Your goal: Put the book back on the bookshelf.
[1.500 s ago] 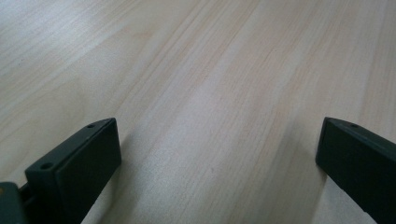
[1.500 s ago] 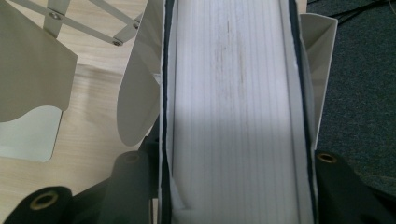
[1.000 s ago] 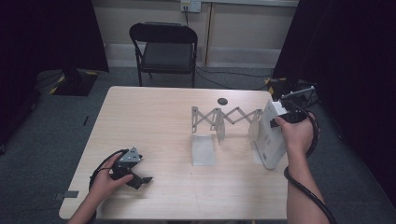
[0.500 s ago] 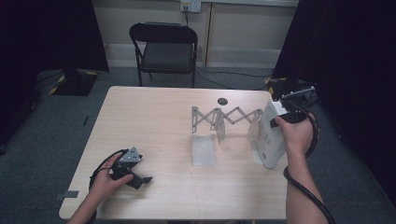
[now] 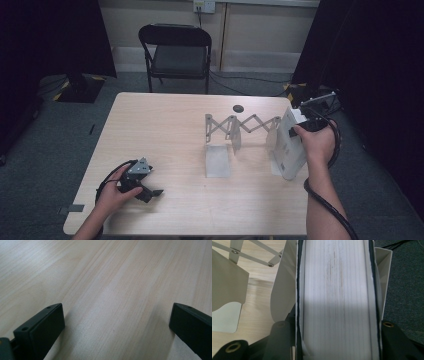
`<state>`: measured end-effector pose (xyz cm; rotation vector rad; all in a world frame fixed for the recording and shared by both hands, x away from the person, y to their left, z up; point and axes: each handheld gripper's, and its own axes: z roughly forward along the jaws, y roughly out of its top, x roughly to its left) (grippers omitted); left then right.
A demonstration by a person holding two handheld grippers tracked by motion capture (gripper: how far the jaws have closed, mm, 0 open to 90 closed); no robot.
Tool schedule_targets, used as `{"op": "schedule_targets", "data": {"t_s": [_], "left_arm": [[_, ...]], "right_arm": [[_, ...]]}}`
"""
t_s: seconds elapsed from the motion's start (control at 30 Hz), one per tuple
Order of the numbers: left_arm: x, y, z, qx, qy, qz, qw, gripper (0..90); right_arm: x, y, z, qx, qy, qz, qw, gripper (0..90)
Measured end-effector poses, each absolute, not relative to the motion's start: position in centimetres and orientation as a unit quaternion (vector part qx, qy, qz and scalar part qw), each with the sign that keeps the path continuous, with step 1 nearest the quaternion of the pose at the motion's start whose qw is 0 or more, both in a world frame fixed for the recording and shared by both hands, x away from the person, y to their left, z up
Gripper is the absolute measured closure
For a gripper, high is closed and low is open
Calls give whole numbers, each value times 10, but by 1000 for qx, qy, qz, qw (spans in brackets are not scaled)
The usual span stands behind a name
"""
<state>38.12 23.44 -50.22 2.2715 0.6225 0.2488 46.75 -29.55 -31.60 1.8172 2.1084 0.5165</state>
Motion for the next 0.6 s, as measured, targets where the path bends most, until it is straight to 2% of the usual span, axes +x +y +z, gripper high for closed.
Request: {"op": "schedule_targets", "data": {"t_s": [0.33, 0.6], "left_arm": [[381, 234, -502, 888, 244, 97, 377, 0], [381, 234, -502, 888, 244, 97, 377, 0]], "right_arm": [[466, -296, -316, 637, 732, 190, 150, 482], [463, -298, -316, 640, 728, 192, 151, 404]]}}
